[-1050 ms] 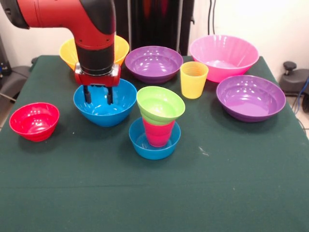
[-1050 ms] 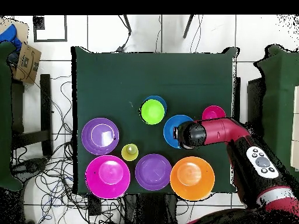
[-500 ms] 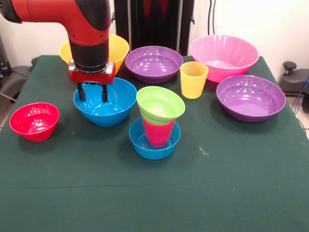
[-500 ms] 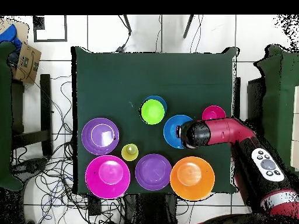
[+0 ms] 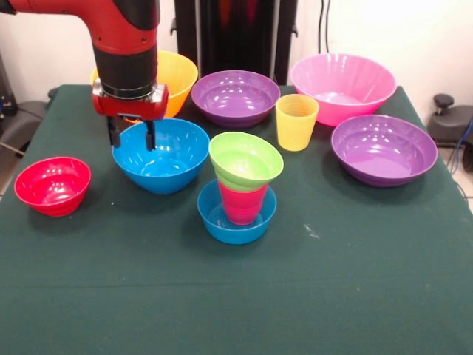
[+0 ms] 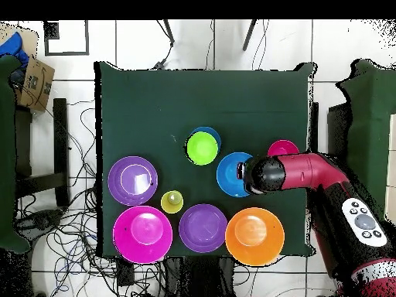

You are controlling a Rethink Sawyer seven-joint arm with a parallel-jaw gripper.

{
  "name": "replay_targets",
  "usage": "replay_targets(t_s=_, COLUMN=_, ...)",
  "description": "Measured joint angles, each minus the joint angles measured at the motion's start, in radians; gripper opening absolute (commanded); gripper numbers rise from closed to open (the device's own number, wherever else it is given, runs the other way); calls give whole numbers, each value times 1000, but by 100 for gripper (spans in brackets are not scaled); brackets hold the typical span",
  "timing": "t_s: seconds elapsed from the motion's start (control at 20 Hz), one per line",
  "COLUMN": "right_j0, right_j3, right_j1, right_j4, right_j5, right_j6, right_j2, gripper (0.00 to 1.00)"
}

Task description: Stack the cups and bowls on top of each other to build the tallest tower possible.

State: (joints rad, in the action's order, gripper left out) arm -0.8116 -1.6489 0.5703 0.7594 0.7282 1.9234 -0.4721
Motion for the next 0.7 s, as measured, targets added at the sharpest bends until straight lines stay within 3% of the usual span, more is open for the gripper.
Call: replay_targets(t_s=0.7, right_j0=0, right_j3=1, right_j1=-14, right_j4=10, right_j5=0, right_j6=0, right_j2=0, gripper=100)
